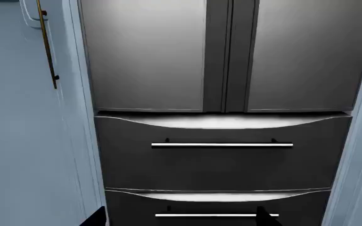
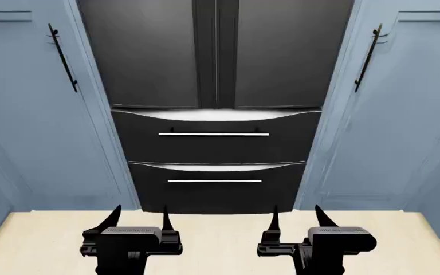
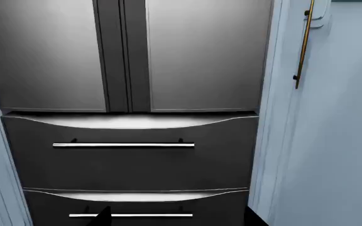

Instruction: Open the fridge doors

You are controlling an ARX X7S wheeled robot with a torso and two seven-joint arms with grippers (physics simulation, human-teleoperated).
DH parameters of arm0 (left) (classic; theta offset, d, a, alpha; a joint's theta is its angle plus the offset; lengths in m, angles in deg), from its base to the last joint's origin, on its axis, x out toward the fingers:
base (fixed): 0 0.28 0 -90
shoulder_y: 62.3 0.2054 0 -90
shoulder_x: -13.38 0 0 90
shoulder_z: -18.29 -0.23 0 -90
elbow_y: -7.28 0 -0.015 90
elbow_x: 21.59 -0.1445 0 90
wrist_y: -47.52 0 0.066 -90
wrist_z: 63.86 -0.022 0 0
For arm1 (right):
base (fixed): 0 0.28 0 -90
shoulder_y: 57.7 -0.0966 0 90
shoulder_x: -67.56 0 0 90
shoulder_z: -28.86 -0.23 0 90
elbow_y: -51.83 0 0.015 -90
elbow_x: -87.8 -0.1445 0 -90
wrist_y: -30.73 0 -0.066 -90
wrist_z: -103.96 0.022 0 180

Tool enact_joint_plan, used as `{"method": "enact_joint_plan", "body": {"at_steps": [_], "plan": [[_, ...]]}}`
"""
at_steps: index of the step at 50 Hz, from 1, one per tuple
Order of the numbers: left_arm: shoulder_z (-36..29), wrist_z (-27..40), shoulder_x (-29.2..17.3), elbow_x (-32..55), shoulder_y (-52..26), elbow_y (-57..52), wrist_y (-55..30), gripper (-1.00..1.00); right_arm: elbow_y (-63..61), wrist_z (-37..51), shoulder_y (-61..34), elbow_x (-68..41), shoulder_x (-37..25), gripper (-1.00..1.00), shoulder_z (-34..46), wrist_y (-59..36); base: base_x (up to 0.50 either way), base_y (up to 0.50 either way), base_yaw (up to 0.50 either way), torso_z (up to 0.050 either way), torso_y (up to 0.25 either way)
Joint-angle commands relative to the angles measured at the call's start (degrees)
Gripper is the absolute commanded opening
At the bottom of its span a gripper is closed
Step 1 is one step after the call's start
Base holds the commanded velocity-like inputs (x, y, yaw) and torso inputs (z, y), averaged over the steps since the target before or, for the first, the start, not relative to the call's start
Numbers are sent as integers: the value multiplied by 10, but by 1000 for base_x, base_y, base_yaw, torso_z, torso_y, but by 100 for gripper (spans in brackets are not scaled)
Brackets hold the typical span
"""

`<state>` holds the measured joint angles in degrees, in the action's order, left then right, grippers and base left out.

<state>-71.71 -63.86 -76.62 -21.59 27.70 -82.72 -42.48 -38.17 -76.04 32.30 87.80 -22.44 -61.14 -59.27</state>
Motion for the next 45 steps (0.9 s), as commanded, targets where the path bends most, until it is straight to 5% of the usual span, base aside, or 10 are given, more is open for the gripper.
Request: {"method": "enact_joint_plan", "body": {"at_steps": [1, 16, 33, 45], "plan": [[-9, 10, -9, 10, 1, -1, 0, 100, -2, 11, -1, -9, -9, 100, 13, -6, 0, 0, 0, 0, 0], [-33, 43, -33, 28, -2, -21, -24, 100, -24, 56, -11, -16, -32, 100, 37, -49, 0, 0, 0, 0, 0], [8, 22, -116, 163, -154, -342, -532, 100, -387, 32, -143, -48, -93, 100, 18, -528, 0, 0, 0, 0, 0], [73, 31, -123, 234, -278, -434, -720, 100, -480, 3, -285, -98, -103, 100, -31, -734, 0, 0, 0, 0, 0]]}}
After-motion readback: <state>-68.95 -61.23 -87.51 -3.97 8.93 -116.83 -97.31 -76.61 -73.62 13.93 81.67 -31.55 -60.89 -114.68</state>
